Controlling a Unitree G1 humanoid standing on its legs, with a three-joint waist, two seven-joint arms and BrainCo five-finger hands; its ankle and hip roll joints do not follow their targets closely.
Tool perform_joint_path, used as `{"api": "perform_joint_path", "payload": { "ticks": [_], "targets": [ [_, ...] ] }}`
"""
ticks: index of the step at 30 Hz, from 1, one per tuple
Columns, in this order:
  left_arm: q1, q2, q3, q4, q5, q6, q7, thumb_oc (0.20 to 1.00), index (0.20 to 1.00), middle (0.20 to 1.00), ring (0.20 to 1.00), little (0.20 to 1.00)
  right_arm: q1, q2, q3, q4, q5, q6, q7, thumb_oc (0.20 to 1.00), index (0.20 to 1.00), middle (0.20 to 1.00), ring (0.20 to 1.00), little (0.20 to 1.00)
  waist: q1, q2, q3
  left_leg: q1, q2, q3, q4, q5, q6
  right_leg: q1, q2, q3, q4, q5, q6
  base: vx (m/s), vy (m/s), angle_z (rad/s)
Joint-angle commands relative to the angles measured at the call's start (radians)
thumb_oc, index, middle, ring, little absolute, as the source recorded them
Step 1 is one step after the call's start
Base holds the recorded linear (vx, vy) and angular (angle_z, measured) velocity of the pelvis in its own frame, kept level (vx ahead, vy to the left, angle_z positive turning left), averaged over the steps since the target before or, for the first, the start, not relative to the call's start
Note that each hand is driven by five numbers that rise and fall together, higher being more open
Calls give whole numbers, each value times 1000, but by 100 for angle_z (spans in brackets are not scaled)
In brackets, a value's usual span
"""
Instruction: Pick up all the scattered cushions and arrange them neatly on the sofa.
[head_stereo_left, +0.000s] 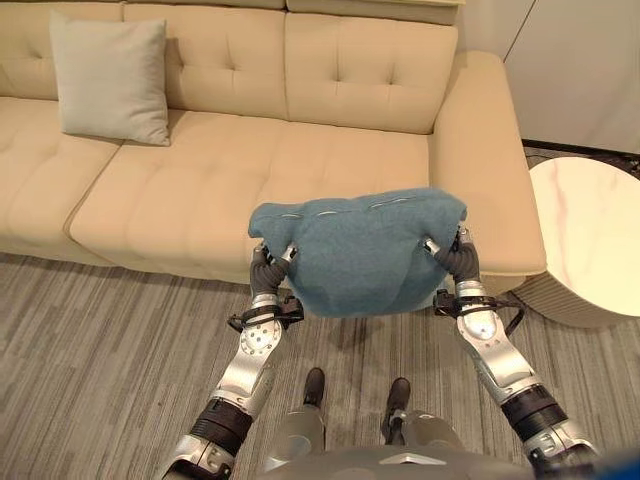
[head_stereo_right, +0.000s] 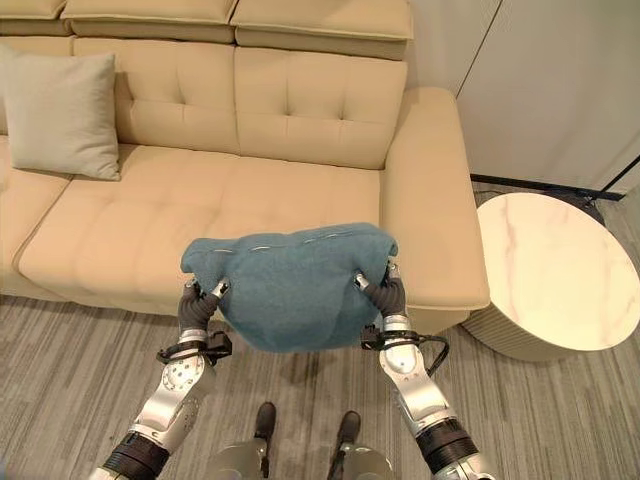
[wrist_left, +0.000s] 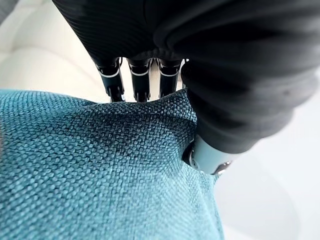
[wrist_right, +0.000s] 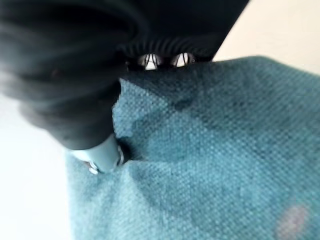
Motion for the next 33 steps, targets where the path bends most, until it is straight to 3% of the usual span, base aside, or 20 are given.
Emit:
{"api": "perform_joint_path", "payload": {
  "ticks": [1, 6, 11, 14, 17, 22, 26, 30, 33],
  "targets": [
    [-64, 6, -28, -100, 68, -79, -73, 200, 200, 200, 200, 200, -56, 5, -6, -131, -9, -98, 46, 200, 200, 200, 200, 200, -10, -38, -56, 12, -6, 163, 54, -38, -38, 65, -19, 40, 8, -77, 62, 173, 47, 43],
    [-14, 12, -5, -114, 58, -66, -95, 200, 200, 200, 200, 200, -22, 8, -17, -146, -11, -85, 78, 200, 200, 200, 200, 200, 0, -47, -90, 86, -16, 195, 2, -62, -17, 110, -29, 41, -20, -62, 84, 145, 94, 9],
    [17, 25, 2, -141, 58, -61, -109, 200, 200, 200, 200, 200, -21, 24, -4, -140, -21, -81, 90, 200, 200, 200, 200, 200, 23, -56, -96, 105, -34, 197, -20, -88, 14, 90, -47, 87, -11, -41, 110, 48, 171, -25],
    [24, 52, 9, -152, 74, -52, -129, 200, 200, 200, 200, 200, -22, 42, -1, -150, -24, -76, 116, 200, 200, 200, 200, 200, 34, -58, -78, 116, -67, 182, -25, -110, 60, 25, -84, 153, 120, -45, 133, 80, 268, -51],
    [9, 51, 4, -150, 65, -60, -130, 200, 200, 200, 200, 200, -27, 36, -12, -159, -41, -74, 111, 200, 200, 200, 200, 200, 13, -58, -69, 116, -82, 150, -20, -115, 75, -18, -34, 286, 154, -49, 125, 81, 108, -11],
    [-14, 45, -9, -144, 70, -55, -127, 200, 200, 200, 200, 200, -35, 26, -16, -166, -49, -74, 106, 200, 200, 200, 200, 200, -12, -56, -53, 118, -97, 96, -1, -125, 89, -83, 40, 381, 157, -46, 102, 90, 11, 35],
    [-35, 31, -25, -131, 70, -61, -138, 200, 200, 200, 200, 200, -8, 13, -32, -172, -47, -80, 113, 200, 200, 200, 200, 200, -49, -67, -43, 127, -122, 11, 21, -138, 77, -107, 103, 494, 152, -40, 100, 129, -75, 91],
    [-17, 20, -31, -132, 59, -62, -155, 200, 200, 200, 200, 200, 36, 6, -59, -182, -33, -86, 116, 200, 200, 200, 200, 200, -68, -83, -65, 128, -116, -1, 74, -170, 39, -26, 82, 431, 59, -28, 79, 192, -201, 124],
    [-3, 11, -28, -136, 38, -59, -162, 200, 200, 200, 200, 200, 51, -14, -74, -191, -29, -85, 109, 200, 200, 200, 200, 200, -74, -99, -56, 39, -80, 96, 249, -179, 21, 42, 58, 374, 16, -38, 61, 110, -127, 96]
  ]
}}
